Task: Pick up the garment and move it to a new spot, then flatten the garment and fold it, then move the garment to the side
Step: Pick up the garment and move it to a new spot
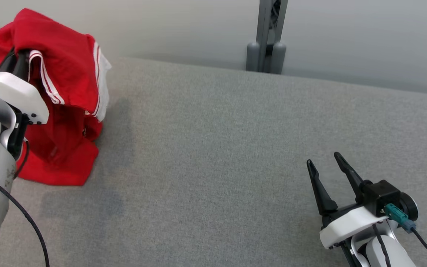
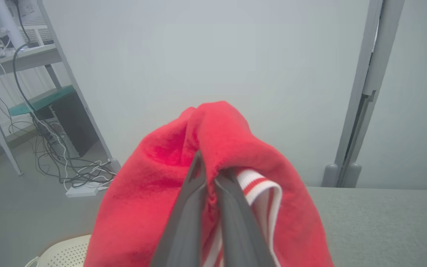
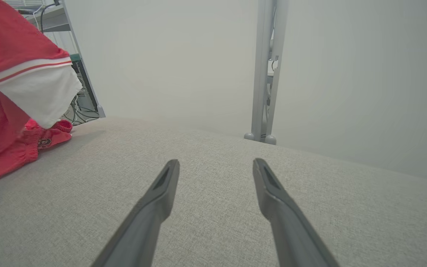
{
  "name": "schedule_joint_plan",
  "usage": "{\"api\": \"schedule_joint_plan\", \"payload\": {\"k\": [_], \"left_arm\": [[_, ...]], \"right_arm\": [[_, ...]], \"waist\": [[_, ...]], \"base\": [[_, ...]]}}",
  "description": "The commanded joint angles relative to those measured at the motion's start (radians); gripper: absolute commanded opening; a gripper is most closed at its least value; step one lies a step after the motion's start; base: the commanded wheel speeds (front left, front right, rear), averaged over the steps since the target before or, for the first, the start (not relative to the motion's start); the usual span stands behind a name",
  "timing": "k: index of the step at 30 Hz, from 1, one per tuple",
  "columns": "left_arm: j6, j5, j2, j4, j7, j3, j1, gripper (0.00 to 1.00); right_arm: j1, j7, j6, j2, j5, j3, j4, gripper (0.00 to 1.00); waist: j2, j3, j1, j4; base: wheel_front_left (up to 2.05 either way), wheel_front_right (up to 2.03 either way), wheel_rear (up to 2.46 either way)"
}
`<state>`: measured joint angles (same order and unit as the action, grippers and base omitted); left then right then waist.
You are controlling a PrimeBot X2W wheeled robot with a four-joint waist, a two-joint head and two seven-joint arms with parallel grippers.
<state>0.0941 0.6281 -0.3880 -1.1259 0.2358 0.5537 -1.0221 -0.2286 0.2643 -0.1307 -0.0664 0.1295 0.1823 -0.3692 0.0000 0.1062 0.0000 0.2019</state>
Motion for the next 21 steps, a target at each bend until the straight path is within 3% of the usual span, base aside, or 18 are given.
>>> {"api": "schedule_joint_plan", "payload": {"k": [1, 12, 17, 21], "left_arm": [[0.002, 0.001, 0.008, 0.024, 0.016, -0.004, 0.020, 0.00], [-0.099, -0.019, -0.027, 0.113, 0.030, -0.055, 0.038, 0.00], [-0.090, -0.054, -0.030, 0.288, 0.029, -0.110, 0.074, 0.00], [-0.086, -0.087, 0.002, 0.437, 0.030, -0.159, 0.121, 0.00]], "right_arm": [[0.022, 0.001, 0.000, 0.003, 0.011, -0.003, -0.004, 1.00], [0.059, 0.001, 0.000, 0.012, 0.019, -0.013, -0.002, 1.00], [0.057, 0.001, 0.000, 0.013, 0.018, -0.018, 0.004, 1.00], [0.047, 0.001, 0.000, 0.013, 0.027, -0.025, 0.016, 1.00]], "waist": [[0.0000, -0.058, 0.0000, -0.014], [0.0000, -0.117, 0.0000, -0.049], [0.0000, -0.117, 0.0000, -0.059], [0.0000, -0.119, 0.0000, -0.081]], "base": [[0.00, 0.00, 0.00], [0.00, 0.00, 0.00], [0.00, 0.00, 0.00], [0.00, 0.00, 0.00]]}}
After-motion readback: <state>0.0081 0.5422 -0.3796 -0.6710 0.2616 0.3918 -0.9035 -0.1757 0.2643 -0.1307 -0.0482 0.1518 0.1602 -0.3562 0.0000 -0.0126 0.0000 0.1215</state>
